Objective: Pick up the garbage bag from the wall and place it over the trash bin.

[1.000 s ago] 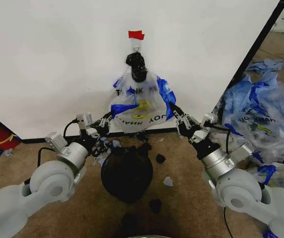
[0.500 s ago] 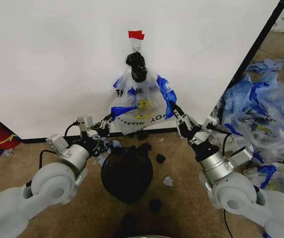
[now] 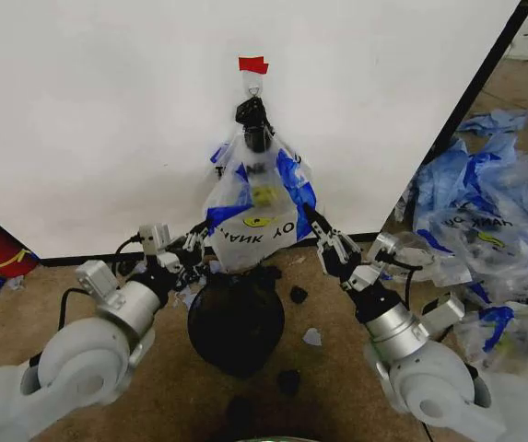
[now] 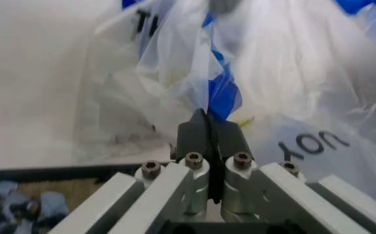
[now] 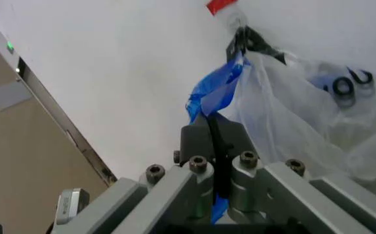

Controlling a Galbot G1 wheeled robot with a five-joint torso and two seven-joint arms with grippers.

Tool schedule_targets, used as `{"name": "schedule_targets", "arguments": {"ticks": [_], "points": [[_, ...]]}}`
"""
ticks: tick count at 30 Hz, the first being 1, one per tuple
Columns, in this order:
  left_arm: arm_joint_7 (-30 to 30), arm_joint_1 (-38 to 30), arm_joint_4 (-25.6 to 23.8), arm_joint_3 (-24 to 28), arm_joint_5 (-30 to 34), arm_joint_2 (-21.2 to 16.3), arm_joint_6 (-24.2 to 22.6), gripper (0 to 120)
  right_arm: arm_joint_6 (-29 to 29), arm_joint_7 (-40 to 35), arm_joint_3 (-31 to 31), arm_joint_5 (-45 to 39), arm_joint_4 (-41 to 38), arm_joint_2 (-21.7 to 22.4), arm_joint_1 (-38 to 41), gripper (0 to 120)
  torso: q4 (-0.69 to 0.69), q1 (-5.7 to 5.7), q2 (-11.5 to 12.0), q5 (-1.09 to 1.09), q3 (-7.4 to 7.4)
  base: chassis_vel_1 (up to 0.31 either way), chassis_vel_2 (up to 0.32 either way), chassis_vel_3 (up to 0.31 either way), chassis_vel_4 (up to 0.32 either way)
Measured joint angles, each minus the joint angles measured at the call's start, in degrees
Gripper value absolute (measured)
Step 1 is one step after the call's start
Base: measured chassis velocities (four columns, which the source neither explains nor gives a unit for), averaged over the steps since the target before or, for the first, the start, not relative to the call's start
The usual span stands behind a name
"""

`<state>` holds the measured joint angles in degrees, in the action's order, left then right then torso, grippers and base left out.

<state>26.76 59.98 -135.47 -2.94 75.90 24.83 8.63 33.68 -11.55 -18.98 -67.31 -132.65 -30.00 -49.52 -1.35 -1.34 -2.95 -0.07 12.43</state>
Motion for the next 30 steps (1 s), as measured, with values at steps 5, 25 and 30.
{"name": "schedule_targets", "arguments": {"ticks": [5, 25, 30], "points": [[0.2, 3.5, 0.0, -0.4, -1.7, 0.1, 0.2, 0, 0.5, -0.1, -0.7, 2.2, -0.1, 0.4, -3.1, 0, 0.0, 0.0, 0.0, 0.0, 0.0, 0.0, 0.0, 0.0, 0.0], [1.0, 10.4, -0.5, -2.0, -4.5, 0.5, 0.9, 0, 1.7, 0.6, -2.1, 5.5, -0.6, 0.9, -7.1, 0, 0.0, 0.0, 0.0, 0.01, 0.0, 0.0, 0.0, 0.0, 0.0], [1.2, 11.9, -0.7, -2.2, -5.1, 0.5, 1.0, 0, 2.0, 1.1, -2.3, 6.4, -0.4, 0.9, -8.4, 0, 0.0, 0.0, 0.0, 0.01, 0.0, 0.0, 0.0, 0.0, 0.0]]}}
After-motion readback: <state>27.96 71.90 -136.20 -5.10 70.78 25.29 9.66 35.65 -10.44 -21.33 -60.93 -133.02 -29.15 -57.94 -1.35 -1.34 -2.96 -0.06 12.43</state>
